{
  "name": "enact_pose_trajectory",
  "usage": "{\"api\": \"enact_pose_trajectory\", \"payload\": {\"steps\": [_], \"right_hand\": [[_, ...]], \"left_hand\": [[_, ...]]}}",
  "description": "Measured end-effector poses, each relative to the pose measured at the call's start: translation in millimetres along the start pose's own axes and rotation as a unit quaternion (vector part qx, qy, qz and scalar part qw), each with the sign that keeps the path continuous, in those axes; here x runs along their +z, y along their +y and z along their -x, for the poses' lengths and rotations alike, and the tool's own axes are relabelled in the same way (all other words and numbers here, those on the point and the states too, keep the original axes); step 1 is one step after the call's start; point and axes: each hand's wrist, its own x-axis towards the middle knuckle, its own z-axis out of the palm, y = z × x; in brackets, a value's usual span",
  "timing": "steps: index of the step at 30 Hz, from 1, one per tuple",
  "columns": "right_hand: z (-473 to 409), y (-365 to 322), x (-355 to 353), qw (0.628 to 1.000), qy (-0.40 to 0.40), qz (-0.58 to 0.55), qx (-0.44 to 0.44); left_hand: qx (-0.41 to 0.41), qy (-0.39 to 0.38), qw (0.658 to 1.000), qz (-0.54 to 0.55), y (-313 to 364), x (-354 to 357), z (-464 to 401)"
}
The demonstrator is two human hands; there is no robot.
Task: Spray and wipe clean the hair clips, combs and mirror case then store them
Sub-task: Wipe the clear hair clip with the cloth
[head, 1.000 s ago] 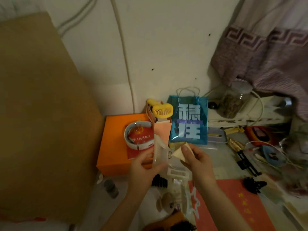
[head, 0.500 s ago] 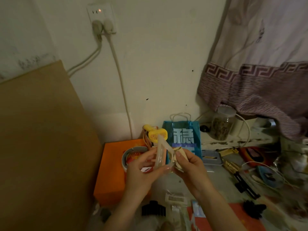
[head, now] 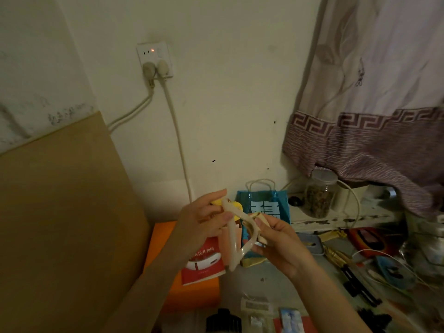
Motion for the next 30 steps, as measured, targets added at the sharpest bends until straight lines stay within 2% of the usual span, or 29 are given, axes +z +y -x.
{"api": "enact_pose_trajectory", "payload": {"steps": [6, 13, 22, 30], "right_hand": [[0, -5, 3, 1.000, -0.005, 0.013, 0.001], [1, -10, 9, 1.000, 0.007, 0.007, -0.025], [2, -15, 6, 0.977, 0.140, 0.063, -0.148], [5, -18, 27, 0.957, 0.135, 0.099, -0.237]], "left_hand": [[0.001, -0.010, 1.000, -0.010, 11, -4, -5], [-0.009, 0.041, 0.999, 0.024, 12, -1, -4], [0.044, 0.124, 0.987, 0.091, 15, -15, -4], [0.064, 0.147, 0.983, 0.086, 19, -5, 2]]}}
